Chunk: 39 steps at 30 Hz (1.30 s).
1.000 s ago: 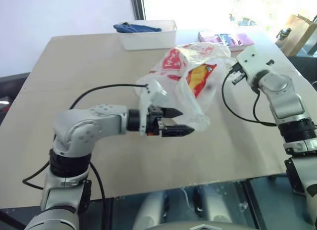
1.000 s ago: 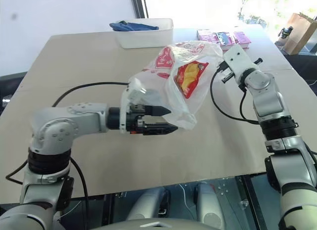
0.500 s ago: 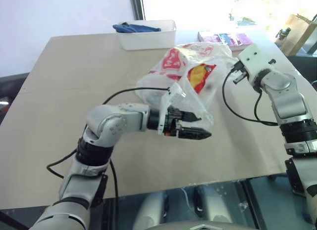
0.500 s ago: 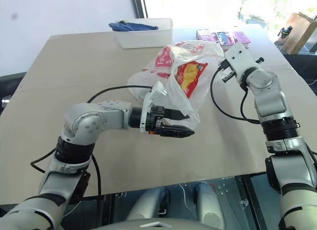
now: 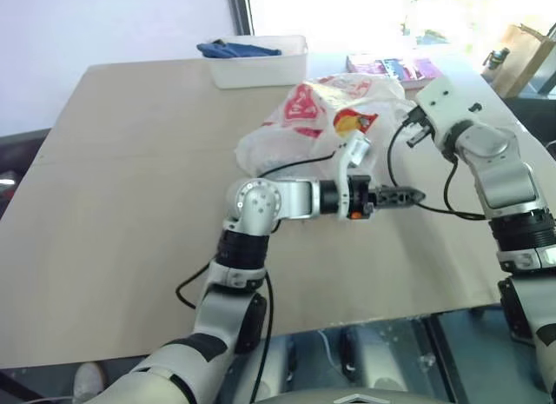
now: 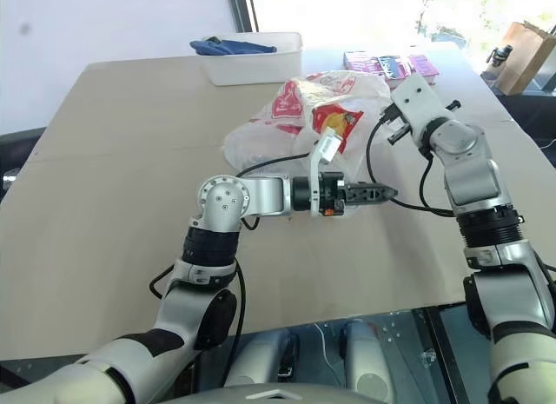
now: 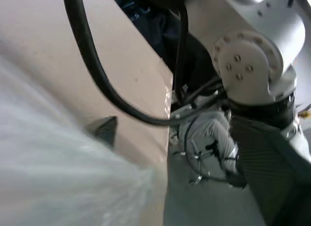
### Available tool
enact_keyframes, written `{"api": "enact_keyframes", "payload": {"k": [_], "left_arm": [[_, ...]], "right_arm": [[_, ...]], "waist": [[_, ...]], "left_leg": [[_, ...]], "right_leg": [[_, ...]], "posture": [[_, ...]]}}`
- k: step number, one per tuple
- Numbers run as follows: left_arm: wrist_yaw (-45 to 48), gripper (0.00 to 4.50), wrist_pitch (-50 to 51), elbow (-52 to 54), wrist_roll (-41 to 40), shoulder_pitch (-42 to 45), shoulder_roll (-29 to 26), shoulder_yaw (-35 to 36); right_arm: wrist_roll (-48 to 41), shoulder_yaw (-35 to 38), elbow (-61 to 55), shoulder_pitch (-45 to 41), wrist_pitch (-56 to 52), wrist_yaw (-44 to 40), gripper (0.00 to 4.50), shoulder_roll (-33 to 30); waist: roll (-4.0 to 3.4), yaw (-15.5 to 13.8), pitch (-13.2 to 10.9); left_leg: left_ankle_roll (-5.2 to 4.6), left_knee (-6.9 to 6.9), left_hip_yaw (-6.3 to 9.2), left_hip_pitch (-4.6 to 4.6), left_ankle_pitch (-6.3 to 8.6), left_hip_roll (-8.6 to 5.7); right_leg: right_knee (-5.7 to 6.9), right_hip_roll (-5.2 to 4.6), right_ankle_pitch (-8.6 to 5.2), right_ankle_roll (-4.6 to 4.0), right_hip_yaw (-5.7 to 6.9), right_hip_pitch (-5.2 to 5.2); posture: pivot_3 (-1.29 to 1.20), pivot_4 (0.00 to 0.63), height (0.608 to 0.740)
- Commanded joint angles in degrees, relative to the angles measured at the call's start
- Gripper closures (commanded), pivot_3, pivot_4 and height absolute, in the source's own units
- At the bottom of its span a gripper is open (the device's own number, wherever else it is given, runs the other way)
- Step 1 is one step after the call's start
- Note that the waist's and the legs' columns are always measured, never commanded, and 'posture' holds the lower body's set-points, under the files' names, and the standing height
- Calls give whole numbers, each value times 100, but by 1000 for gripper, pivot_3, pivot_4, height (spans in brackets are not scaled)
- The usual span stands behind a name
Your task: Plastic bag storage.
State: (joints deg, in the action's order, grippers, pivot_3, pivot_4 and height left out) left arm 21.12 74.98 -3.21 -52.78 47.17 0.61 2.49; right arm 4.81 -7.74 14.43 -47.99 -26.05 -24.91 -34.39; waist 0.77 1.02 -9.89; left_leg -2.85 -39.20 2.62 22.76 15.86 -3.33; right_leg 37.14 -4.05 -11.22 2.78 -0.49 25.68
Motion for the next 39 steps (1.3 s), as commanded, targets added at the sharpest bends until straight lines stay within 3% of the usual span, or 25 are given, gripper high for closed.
{"api": "enact_keyframes", "payload": {"k": [1,3,4,7,9,13,18,25,31,36,39], "left_arm": [[37,2698,251,452,-1081,125,-139,1002],[-88,3571,471,543,-1792,219,-453,1560],[-130,4336,556,419,-2232,383,-805,1914],[38,4460,471,64,-2533,809,-1743,2403],[496,4460,91,-229,-2058,1047,-2340,2256],[1272,4460,-1041,-1258,-784,1829,-3000,1646],[1967,4460,-2473,-2244,519,2857,-3199,1041],[2225,4460,-3921,-2966,1506,3532,-2893,830],[2284,4460,-3812,-2807,1581,3476,-2715,876],[1951,4460,-3150,-1359,1359,2444,-2596,791],[1965,4460,-3201,-13,1752,1214,-2741,210]], "right_arm": [[25,297,-138,-59,32,-33,4500,-156],[-45,413,-29,-142,59,-56,4500,-168],[-44,448,117,-263,152,-72,4500,-199],[-45,516,592,-716,471,-88,4500,-265],[-21,543,1035,-1209,819,-19,4500,-284],[98,637,1998,-2455,1661,272,4500,-359],[163,777,2551,-4058,2366,553,4500,-592],[450,718,2795,-4585,2864,513,4500,-1067],[159,1016,1417,-3837,2077,72,4500,-1287],[-178,1704,-785,-1626,682,-10,4500,-1327],[-319,2082,-2277,441,260,-167,4500,-1223]], "waist": [[-1,5,0],[-2,6,0],[-2,0,1],[0,17,-4],[-2,22,-4],[-3,-30,-5],[-2,-33,-7],[-3,21,-7],[-4,107,-7],[0,97,-2],[-3,52,0]], "left_leg": [[1,1,-3,-2,0,5],[2,0,-4,-5,-1,7],[2,-1,-5,-4,-1,8],[1,-7,-7,0,-1,1],[2,-4,-13,-3,-1,-2],[1,2,-12,-3,-1,-14],[2,24,20,20,-1,-19],[3,97,22,24,-1,-17],[3,94,11,34,-1,-8],[1,73,14,32,0,-3],[0,57,10,32,0,-4]], "right_leg": [[4,1,0,0,-4,1],[5,1,0,0,-6,0],[5,1,0,0,-7,1],[10,4,0,0,-8,4],[20,10,0,0,-8,12],[6,9,0,0,11,7],[-35,2,0,0,47,10],[-80,0,-2,2,59,17],[-56,-4,-2,2,44,41],[-36,-9,-2,3,23,33],[-19,-11,-1,3,7,34]], "posture": [[0,150,740],[0,150,740],[0,150,740],[0,150,740],[0,150,740],[0,150,740],[0,150,740],[0,150,740],[0,150,740],[0,150,740],[0,150,740]]}}
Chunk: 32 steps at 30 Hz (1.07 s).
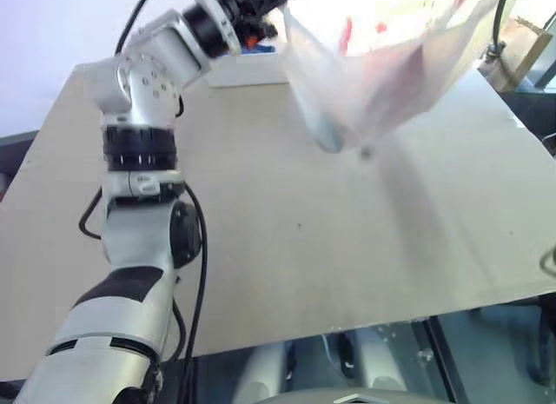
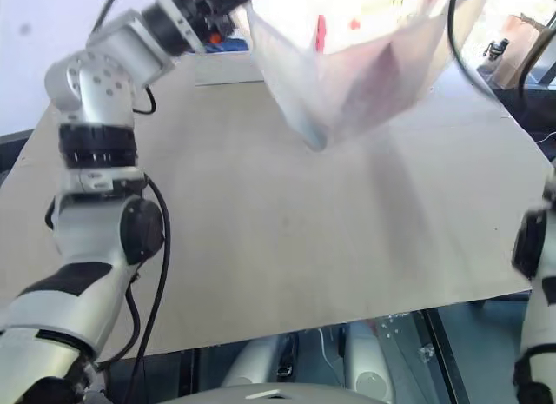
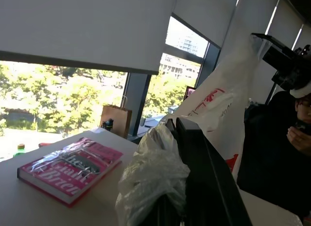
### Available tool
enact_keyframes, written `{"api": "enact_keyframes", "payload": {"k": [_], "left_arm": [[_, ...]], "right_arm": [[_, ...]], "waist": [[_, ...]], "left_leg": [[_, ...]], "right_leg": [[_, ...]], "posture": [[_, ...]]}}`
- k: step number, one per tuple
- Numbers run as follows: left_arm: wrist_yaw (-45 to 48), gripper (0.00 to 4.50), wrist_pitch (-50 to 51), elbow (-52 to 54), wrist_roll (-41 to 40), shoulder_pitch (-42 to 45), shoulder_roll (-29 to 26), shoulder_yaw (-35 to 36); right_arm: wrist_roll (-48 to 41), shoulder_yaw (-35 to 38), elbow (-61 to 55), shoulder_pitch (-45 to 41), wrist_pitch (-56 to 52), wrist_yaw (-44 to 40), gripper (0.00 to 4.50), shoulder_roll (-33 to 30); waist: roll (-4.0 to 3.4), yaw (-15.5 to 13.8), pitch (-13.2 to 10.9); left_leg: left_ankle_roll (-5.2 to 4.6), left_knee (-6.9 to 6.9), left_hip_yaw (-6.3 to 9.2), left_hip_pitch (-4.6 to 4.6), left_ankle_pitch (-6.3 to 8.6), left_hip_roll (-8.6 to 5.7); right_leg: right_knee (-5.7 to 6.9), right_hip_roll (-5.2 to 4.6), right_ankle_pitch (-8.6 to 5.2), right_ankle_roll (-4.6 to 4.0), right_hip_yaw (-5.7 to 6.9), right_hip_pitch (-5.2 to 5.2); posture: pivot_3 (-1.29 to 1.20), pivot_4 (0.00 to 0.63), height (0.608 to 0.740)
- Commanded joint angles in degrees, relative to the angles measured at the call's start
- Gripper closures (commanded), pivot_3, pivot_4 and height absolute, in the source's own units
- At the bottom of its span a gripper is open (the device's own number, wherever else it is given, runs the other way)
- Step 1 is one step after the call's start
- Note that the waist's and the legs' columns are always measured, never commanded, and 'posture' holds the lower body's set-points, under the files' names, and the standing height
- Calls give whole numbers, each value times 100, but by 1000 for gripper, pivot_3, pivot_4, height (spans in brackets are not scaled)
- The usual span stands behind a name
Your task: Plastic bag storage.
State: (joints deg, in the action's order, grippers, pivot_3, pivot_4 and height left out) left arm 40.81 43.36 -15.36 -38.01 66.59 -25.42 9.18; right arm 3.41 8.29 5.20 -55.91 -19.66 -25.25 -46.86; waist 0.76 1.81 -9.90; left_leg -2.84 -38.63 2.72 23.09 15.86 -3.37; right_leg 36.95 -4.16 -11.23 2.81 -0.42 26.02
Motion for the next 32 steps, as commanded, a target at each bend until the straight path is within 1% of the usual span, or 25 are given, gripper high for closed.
{"api": "enact_keyframes", "payload": {"k": [1,2,3,4,6,8,9,10,11,12,13,14,15,18,19,20,21,22,24,26,29,32], "left_arm": [[-44,4460,83,1557,193,-1111,-120,-489],[-133,4460,261,1798,34,-1392,-52,-440],[-118,4460,296,2100,-10,-1773,-43,-510],[97,4460,200,2502,-15,-2248,-105,-683],[513,4460,-265,3131,224,-3097,-266,-1071],[650,4460,-717,3473,646,-3761,-444,-1433],[737,4460,-981,3571,893,-4058,-557,-1617],[854,4500,-768,3636,603,-4318,-562,-1557],[854,4500,-522,3666,143,-4551,-452,-1325],[953,4073,-653,3684,75,-4799,-460,-1220],[1169,3943,-951,3734,214,-5072,-610,-1222],[1309,3624,-1153,3782,332,-5259,-730,-1219],[1309,3268,-1154,3832,244,-5407,-767,-1079],[1346,1753,-1268,3939,222,-6033,-1055,-668],[1322,1309,-1312,4000,280,-6247,-1141,-558],[1256,866,-1280,4082,275,-6467,-1219,-407],[1210,351,-1235,4145,236,-6627,-1285,-281],[1167,22,-1242,4199,226,-6803,-1343,-123],[1061,22,-1221,4227,168,-7187,-1405,275],[1019,22,-1320,4175,191,-7458,-1421,584],[985,22,-1340,4197,162,-7650,-1415,827],[925,22,-1212,4290,11,-7654,-1395,935]], "right_arm": [[-173,548,-1803,2080,-244,-269,4500,27],[-209,617,-2133,2718,-151,-365,4500,59],[-413,772,-2464,3340,-192,-397,4500,280],[-503,897,-2741,4017,-214,-415,4500,447],[-430,984,-3126,5058,-15,-523,4500,521],[-546,1126,-3328,5600,15,-488,4500,711],[-507,1112,-3389,5856,171,-563,4500,679],[-571,1145,-3470,6070,284,-630,4070,723],[-704,1192,-3571,6247,321,-701,3942,789],[-806,1230,-3673,6415,381,-801,3524,803],[-876,1288,-3772,6618,453,-929,3233,777],[-948,1355,-3852,6773,481,-1025,2688,755],[-1106,1496,-3972,6927,415,-1089,2290,781],[-1973,2151,-4522,7628,-115,-1512,740,840],[-2327,2404,-4678,7828,-307,-1621,290,877],[-2752,2703,-4835,8070,-534,-1757,14,900],[-3070,2937,-4952,8284,-710,-1888,0,891],[-3293,3174,-5041,8594,-795,-2125,0,862],[-3485,3579,-5021,9244,-761,-2632,0,851],[-3343,3782,-4819,9623,-546,-2891,0,826],[-3298,3886,-4461,9720,-338,-3056,0,775],[-3017,3815,-3900,9502,-73,-3026,0,636]], "waist": [[-3,-45,1],[-4,-80,1],[-4,-110,2],[-5,-114,2],[-12,-118,4],[-12,-103,4],[-16,-97,7],[-14,-97,5],[-16,-98,5],[-14,-101,5],[-14,-101,5],[-14,-101,5],[-12,-106,4],[-12,-127,3],[-15,-131,5],[-15,-134,6],[-15,-135,5],[-14,-140,5],[-11,-158,7],[-11,-180,7],[-7,-179,9],[-6,-179,9]], "left_leg": [[0,0,1,-1,0,0],[0,-8,-5,-1,0,1],[0,-2,-7,3,-1,-1],[0,-8,-5,0,0,1],[0,-7,-15,-9,0,5],[-1,-19,-40,-24,0,-1],[-2,-33,-52,-34,0,4],[-4,-35,-68,-73,2,14],[-6,-35,-72,-100,4,18],[-40,-30,-71,-140,25,28],[-42,-32,-70,-158,26,41],[-43,-40,-69,-161,27,49],[-43,-48,-70,-168,26,57],[-43,-56,-71,-205,26,65],[-43,-56,-70,-217,26,68],[-45,-52,-70,-225,28,72],[-50,-50,-68,-230,32,77],[-52,-50,-68,-228,34,78],[-60,-49,-67,-224,40,78],[-67,-44,-67,-220,45,83],[-67,-44,-69,-210,49,87],[-50,-44,-78,-208,64,87]], "right_leg": [[4,1,0,0,-1,0],[13,1,0,0,-10,4],[9,7,0,0,-13,12],[5,6,-1,-1,-12,10],[1,7,-1,-1,-26,6],[11,13,1,0,-46,3],[16,14,8,8,-50,-4],[11,14,11,10,-56,-44],[10,17,9,8,-59,-71],[-6,25,7,9,-52,-115],[-13,30,2,1,-45,-140],[-16,39,-8,-2,-43,-146],[-15,47,-8,-6,-43,-155],[-14,53,-6,-10,-43,-191],[-15,52,-7,-10,-48,-204],[-19,52,-9,-10,-51,-213],[-25,53,-9,-10,-51,-221],[-29,52,-9,-10,-51,-221],[-41,47,-9,-10,-48,-222],[-58,47,-9,-9,-47,-225],[-83,40,-9,-8,-41,-225],[-95,11,-9,-8,-14,-226]], "posture": [[0,150,740],[0,150,740],[0,150,740],[0,150,740],[0,150,740],[0,150,740],[0,150,740],[0,150,740],[0,150,740],[0,150,740],[0,150,740],[0,150,740],[0,150,740],[0,150,740],[0,150,740],[0,150,740],[0,150,740],[0,150,740],[0,150,740],[0,150,740],[0,150,740],[0,150,740]]}}
